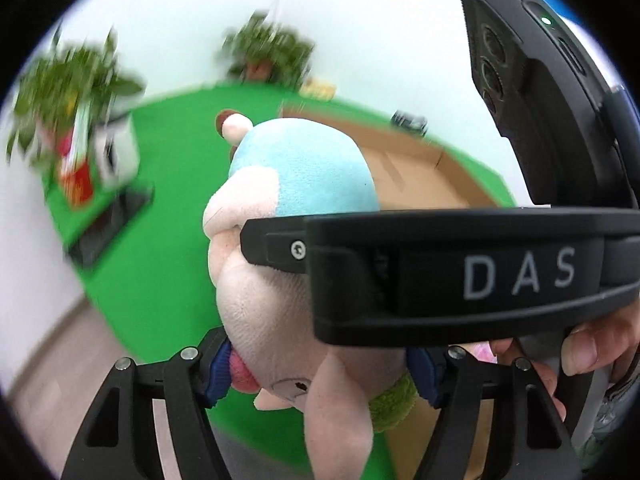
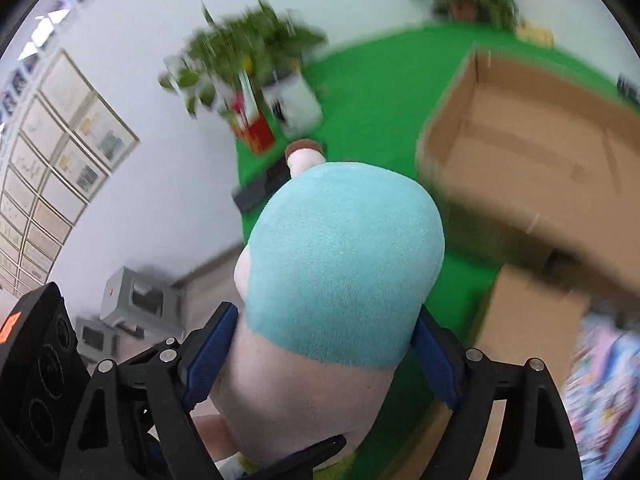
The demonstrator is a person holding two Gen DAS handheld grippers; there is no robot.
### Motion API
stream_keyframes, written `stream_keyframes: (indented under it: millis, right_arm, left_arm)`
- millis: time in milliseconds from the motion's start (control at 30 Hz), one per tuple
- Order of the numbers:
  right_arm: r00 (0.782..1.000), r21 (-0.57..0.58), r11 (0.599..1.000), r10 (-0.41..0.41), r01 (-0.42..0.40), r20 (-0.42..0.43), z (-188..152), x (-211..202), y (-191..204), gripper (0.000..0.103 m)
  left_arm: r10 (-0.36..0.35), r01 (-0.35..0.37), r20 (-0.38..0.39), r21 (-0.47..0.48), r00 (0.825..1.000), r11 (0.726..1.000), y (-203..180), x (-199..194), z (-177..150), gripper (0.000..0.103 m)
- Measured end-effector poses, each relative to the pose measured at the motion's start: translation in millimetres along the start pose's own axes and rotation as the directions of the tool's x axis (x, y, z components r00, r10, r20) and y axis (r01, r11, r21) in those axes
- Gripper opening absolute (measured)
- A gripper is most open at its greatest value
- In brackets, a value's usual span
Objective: Organize objects
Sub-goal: 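Carry the plush toy with the right gripper and drop it into the cardboard box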
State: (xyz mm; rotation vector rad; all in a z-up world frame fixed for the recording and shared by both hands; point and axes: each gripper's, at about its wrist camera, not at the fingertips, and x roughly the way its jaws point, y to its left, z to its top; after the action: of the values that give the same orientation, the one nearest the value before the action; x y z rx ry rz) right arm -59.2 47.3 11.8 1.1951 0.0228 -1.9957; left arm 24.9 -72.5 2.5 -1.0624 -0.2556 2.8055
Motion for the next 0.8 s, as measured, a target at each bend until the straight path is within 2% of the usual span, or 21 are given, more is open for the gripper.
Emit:
stream_keyframes:
  millis: [100, 167, 300, 467, 600, 733, 800]
  right_arm:
    - [0.991, -0.043, 0.998, -0.029, 0.035, 0.134, 29, -49, -1, 0.082]
    - [0.975, -0.049, 0.996, -0.059, 0.071, 0.215, 51, -81, -8, 0.082]
    - [0.952, -0.037, 0.991, -0.111, 0.126, 0.285, 95, -123, -32, 0.082]
    - [0.943, -0.003, 0.987, -0.154, 0.163, 0.296, 136, -139, -63, 0.081]
    - [0.954, 0.021, 0.989, -0.149, 0.149, 0.261, 157, -126, -94, 0.081]
    - [0.973, 0.033, 0.993, -0.114, 0.110, 0.203, 165, -88, -116, 0.081]
    - [0.982, 0.050, 0.995, -0.091, 0.084, 0.168, 163, -67, -131, 0.081]
  left_arm:
    - [-0.027, 0.019, 0.093, 0.082, 0.995, 0.996, -25, -9, 48, 0.071]
    - [-0.049, 0.033, 0.124, 0.132, 0.991, 0.991, -41, -6, 78, 0.071]
    - [-0.093, 0.068, 0.148, 0.169, 0.985, 0.983, -63, 4, 122, 0.071]
    - [-0.105, 0.086, 0.117, 0.157, 0.988, 0.984, -73, 25, 149, 0.071]
    - [-0.090, 0.079, 0.071, 0.136, 0.993, 0.988, -71, 44, 146, 0.071]
    - [-0.070, 0.069, 0.006, 0.104, 0.998, 0.992, -39, 78, 138, 0.071]
    - [-0.074, 0.077, -0.038, 0.080, 0.997, 0.994, -10, 109, 151, 0.071]
